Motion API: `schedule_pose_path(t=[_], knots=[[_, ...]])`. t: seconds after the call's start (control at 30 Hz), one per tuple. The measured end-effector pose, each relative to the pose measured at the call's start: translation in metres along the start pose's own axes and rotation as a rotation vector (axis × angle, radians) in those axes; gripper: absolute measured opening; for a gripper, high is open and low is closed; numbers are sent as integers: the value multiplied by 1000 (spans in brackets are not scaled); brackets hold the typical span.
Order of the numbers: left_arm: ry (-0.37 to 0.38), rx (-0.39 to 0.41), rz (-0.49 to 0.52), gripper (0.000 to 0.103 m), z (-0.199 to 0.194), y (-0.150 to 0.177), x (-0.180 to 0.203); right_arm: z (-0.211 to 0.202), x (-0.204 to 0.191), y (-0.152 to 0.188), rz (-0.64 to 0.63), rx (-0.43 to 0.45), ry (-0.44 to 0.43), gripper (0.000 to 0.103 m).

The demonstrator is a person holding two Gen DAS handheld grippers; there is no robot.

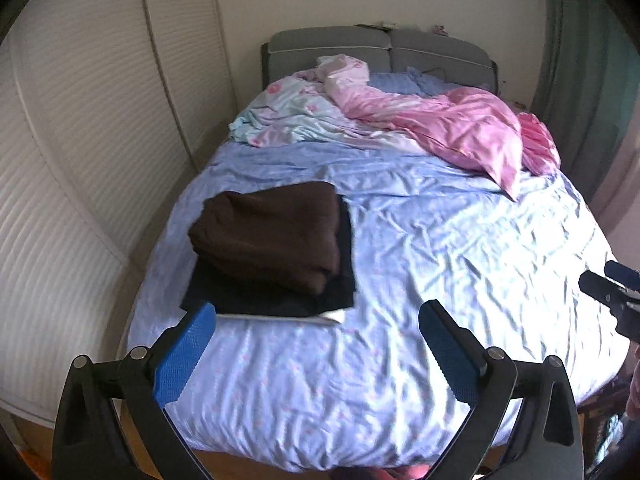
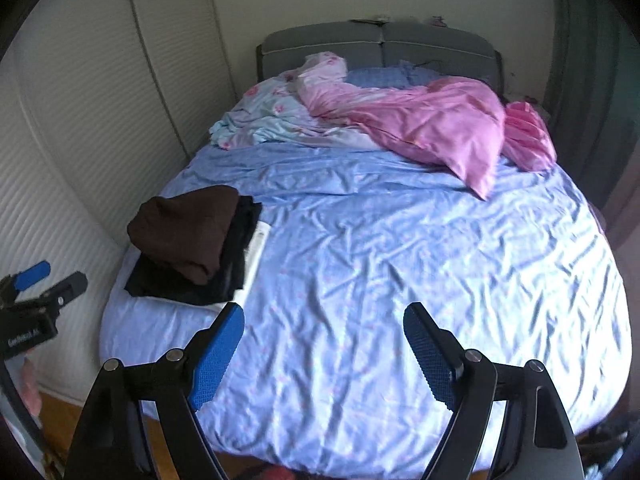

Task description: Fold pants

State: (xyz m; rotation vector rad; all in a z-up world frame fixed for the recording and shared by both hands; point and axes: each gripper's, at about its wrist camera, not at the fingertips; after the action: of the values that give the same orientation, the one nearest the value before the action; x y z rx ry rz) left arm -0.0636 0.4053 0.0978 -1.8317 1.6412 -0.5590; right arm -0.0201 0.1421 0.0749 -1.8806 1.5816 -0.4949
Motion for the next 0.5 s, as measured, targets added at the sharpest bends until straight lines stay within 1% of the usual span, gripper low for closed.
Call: schedule_pose_path(t=[0.13,0.3,0.5], knots=[[-2,0,21,103,-16,13,26,-22,19,13,9,7,18,83],[18,0,14,103,-36,27,49,-48,40,31,11,12,36,83],[28,-1,5,103,-52,37,69,-61,56,45,7,1,32,83]])
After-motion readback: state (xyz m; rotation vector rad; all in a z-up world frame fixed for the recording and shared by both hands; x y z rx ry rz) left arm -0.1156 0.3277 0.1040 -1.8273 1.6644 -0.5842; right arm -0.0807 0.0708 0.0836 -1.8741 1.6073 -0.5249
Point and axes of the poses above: each gripper's, at about its wrist camera, not at the fingertips, and z roughly the way its jaws point, x to its right, y to its underside, and after that the axes turned 4 degrees about x, right-handed
